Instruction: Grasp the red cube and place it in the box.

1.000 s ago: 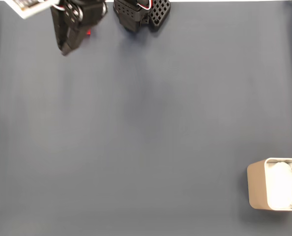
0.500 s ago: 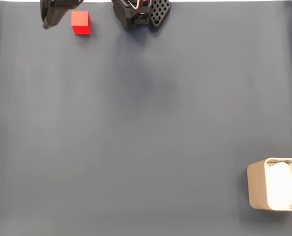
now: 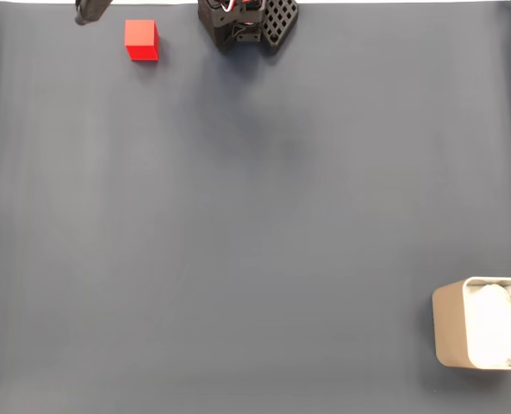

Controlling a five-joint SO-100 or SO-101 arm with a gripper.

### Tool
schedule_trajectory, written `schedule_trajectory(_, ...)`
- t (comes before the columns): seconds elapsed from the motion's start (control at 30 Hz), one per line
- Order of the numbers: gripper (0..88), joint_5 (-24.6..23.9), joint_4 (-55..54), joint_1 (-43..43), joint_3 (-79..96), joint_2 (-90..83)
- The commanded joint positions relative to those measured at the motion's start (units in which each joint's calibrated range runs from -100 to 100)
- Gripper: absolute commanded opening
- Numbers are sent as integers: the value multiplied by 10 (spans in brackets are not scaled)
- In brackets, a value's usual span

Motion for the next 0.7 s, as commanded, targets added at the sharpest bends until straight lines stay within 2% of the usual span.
schedule_trajectory(0.0, 0, 9, -12, 31, 11, -10)
schedule_trajectory(0.47, 4, 32, -26, 95, 87, -28)
schedule_trajectory(0.67, 97, 49, -34, 117, 124, -30)
